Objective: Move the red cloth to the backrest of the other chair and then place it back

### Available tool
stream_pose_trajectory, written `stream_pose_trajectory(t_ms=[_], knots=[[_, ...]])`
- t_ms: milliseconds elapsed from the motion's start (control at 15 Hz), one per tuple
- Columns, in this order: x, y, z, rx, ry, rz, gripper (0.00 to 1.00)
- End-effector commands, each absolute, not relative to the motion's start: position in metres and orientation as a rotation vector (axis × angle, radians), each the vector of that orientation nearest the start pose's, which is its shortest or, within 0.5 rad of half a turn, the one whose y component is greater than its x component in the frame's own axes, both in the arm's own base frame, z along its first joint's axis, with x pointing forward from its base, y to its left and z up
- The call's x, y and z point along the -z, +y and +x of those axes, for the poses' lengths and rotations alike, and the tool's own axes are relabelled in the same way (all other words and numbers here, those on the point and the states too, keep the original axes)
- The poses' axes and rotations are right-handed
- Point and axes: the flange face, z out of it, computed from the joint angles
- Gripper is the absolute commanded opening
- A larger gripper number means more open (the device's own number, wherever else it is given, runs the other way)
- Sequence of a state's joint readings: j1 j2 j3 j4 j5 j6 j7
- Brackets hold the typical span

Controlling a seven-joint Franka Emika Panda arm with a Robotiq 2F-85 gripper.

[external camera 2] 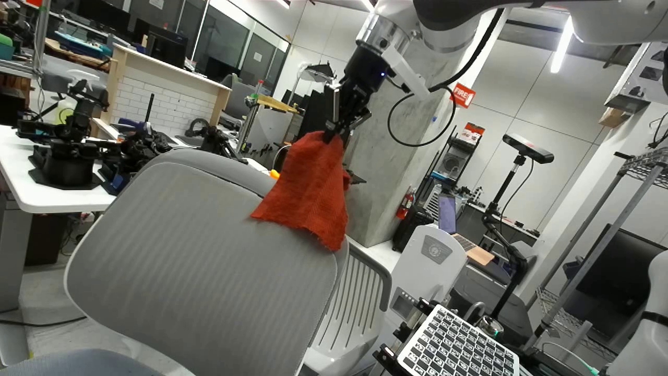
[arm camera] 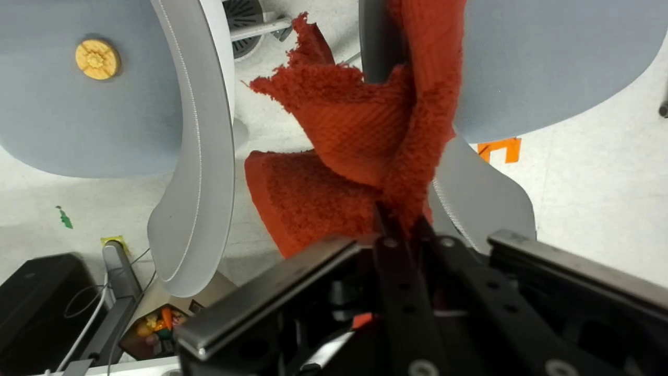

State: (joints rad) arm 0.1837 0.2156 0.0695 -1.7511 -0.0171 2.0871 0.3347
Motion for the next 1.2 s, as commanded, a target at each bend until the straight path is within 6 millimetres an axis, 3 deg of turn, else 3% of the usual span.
stream_pose_trajectory(t_ms=[0, 400, 467, 667, 1133], knots=[[-0.454, 0.167, 0.611, 0.259, 0.072, -3.114, 0.02], [-0.419, 0.201, 0.614, 0.387, -0.024, -3.145, 0.02], [-0.412, 0.204, 0.614, 0.389, -0.032, -3.153, 0.32], [-0.402, 0.201, 0.61, 0.382, -0.06, -3.171, 0.46], [-0.451, 0.158, 0.595, 0.327, -0.095, -3.124, 0.96]])
